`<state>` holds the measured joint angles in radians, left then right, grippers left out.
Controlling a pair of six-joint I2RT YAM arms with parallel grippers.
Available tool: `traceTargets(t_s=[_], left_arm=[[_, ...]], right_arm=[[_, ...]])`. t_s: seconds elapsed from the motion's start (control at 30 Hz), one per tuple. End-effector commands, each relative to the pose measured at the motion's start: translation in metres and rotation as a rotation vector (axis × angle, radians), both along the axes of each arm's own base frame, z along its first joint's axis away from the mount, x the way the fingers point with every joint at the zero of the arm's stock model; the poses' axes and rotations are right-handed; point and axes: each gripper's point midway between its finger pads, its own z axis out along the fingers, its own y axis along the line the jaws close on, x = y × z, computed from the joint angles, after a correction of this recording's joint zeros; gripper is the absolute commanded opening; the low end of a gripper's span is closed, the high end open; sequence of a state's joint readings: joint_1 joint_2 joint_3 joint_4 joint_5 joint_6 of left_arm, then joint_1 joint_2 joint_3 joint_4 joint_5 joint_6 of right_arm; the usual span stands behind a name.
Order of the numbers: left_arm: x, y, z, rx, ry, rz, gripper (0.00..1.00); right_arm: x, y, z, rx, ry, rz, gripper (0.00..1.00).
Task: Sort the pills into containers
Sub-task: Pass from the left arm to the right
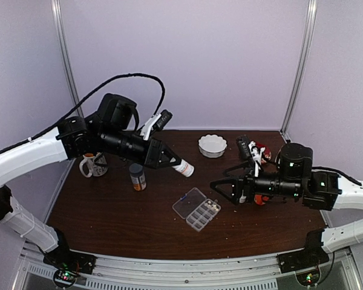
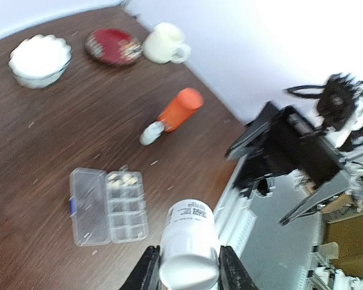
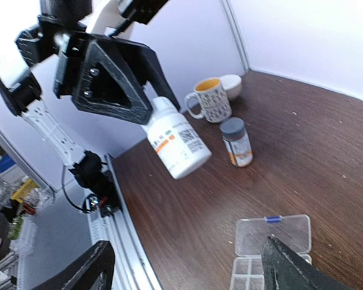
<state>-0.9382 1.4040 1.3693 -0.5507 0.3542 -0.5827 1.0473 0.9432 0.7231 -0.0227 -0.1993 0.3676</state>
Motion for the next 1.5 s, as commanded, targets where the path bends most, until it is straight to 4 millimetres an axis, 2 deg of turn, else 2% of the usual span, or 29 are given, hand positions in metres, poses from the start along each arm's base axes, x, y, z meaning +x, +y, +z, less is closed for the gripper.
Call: traceTargets(t_s=[0.0,0.1,0.3,0.5,0.73,1.0,1.1,1.2,1.4,1.47], left_arm=[[-0.023,-0.022,0.09,-0.315,-0.096,-0.169,0.12],[-0.032,-0.026,0.114,-0.394,-0.106,-0.226,0.1],[-0.043,-0.025,0.134,-0.441,-0.086,-0.279,0.08],[-0.051,-0.027,0.137,-0.477,-0.063,-0.315,0.0],[-0.056,-0.027,0.139,-0.484,-0.058,-0.331,0.0],[-0.056,-0.027,0.135,-0.476,-0.052,-0.321,0.0],[-0.057,-0.028,0.135,-0.475,-0.05,-0.322,0.0],[-0.058,-0.027,0.136,-0.478,-0.051,-0.324,0.0],[-0.06,-0.026,0.136,-0.479,-0.051,-0.326,0.0],[-0.06,-0.025,0.136,-0.48,-0.053,-0.326,0.0]], right_arm=[[-0.023,0.006,0.07,0.241,-0.09,0.129,0.86],[-0.023,0.004,0.085,0.286,-0.13,0.124,0.86],[-0.023,0.007,0.108,0.348,-0.194,0.137,0.84],[-0.023,0.013,0.116,0.372,-0.228,0.158,0.79],[-0.025,0.019,0.126,0.389,-0.26,0.186,0.72],[-0.024,0.026,0.136,0.366,-0.299,0.199,0.72],[-0.023,0.028,0.138,0.362,-0.301,0.201,0.65],[-0.022,0.03,0.138,0.352,-0.302,0.203,0.52],[-0.022,0.033,0.136,0.337,-0.291,0.214,0.49],[-0.023,0.034,0.136,0.334,-0.288,0.222,0.37]])
